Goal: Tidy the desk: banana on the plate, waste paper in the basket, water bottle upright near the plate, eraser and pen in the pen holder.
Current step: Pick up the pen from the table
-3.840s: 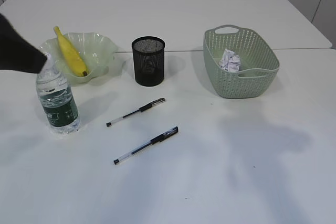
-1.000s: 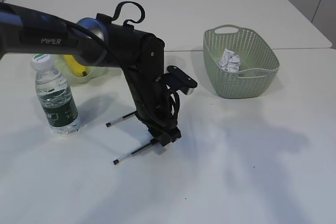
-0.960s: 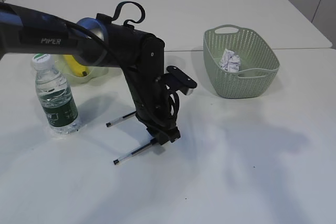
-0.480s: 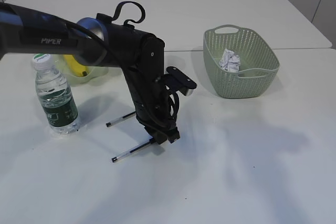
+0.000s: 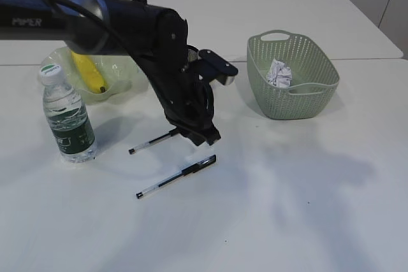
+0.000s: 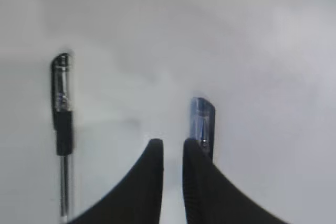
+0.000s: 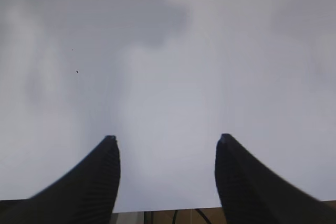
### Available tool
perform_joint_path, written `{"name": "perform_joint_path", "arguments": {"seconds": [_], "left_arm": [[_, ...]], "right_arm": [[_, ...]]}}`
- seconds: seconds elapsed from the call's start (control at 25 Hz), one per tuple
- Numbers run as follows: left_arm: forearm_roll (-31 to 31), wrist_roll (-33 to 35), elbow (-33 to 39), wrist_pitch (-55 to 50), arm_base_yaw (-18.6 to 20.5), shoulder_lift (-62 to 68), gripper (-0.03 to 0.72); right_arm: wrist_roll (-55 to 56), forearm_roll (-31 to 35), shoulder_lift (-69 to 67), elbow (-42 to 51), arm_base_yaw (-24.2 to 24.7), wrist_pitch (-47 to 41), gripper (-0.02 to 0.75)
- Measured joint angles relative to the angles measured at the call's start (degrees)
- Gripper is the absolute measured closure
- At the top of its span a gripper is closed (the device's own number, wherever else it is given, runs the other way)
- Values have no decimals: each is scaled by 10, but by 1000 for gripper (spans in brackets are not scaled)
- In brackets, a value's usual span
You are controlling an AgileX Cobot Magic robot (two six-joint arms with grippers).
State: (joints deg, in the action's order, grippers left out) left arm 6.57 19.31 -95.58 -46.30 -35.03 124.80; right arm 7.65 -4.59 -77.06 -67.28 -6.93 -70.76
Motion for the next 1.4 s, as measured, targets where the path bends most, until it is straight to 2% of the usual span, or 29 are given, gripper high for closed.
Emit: {"name": "perform_joint_path", "arguments": {"seconds": [0.24, 0.52, 0.56, 0.64, 0.76, 0.88, 1.04, 1.4], "left_arm": [[18, 0, 0, 5, 21, -21, 636], [22, 10, 0, -8, 21, -21, 630], [23, 15, 0, -11, 21, -21, 608], [25, 20, 0, -13, 21, -21, 517], [29, 21, 0, -17, 21, -12, 302], [30, 21, 0, -17, 21, 7, 200], [40, 20, 0, -19, 21, 27, 174], [45, 18, 0, -20, 5, 55, 180]], "right_arm": [[0, 0, 0, 0, 0, 0, 309], [0, 0, 0, 0, 0, 0, 309], [0, 0, 0, 0, 0, 0, 309], [0, 0, 0, 0, 0, 0, 309], [0, 0, 0, 0, 0, 0, 309], [0, 0, 1, 0, 0, 0, 309], [0, 0, 1, 0, 0, 0, 309], [0, 0, 1, 0, 0, 0, 309]]}}
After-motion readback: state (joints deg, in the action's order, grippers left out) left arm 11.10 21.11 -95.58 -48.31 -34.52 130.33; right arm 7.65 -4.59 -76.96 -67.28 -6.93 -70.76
